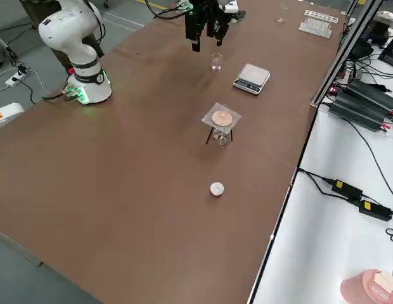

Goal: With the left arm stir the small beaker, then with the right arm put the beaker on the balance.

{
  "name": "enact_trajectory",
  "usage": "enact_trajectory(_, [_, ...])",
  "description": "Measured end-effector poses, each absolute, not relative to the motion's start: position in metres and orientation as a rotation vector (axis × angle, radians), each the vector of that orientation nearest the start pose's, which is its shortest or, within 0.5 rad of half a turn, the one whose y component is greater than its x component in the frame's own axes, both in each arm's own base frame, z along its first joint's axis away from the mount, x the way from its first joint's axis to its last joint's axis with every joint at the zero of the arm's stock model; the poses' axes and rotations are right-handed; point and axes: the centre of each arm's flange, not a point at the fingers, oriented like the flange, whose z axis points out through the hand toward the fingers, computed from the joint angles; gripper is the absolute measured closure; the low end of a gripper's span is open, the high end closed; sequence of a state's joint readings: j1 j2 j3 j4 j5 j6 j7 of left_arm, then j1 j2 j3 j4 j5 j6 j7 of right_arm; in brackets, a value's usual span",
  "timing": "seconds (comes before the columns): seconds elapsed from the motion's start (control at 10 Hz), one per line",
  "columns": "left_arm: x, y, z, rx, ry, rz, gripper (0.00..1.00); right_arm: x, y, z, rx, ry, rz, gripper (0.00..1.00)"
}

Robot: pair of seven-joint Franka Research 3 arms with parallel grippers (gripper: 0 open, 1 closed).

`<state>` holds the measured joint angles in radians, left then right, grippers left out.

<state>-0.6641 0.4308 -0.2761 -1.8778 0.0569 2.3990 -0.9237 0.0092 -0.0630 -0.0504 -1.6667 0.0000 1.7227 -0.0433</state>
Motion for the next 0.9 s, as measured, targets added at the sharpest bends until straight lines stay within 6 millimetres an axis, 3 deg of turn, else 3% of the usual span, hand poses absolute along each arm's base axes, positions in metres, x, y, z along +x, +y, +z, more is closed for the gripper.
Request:
enact_trajectory(0.4, [0.385,-0.514,0.291,-3.24,0.046,0.028,0.93,0.549,-0.023,0.628,-3.138,-0.003,-0.187,0.0])
enact_trajectory(0.9, [0.397,-0.517,0.305,-3.256,0.032,0.004,0.93,0.549,-0.023,0.628,-3.138,-0.003,-0.187,0.0])
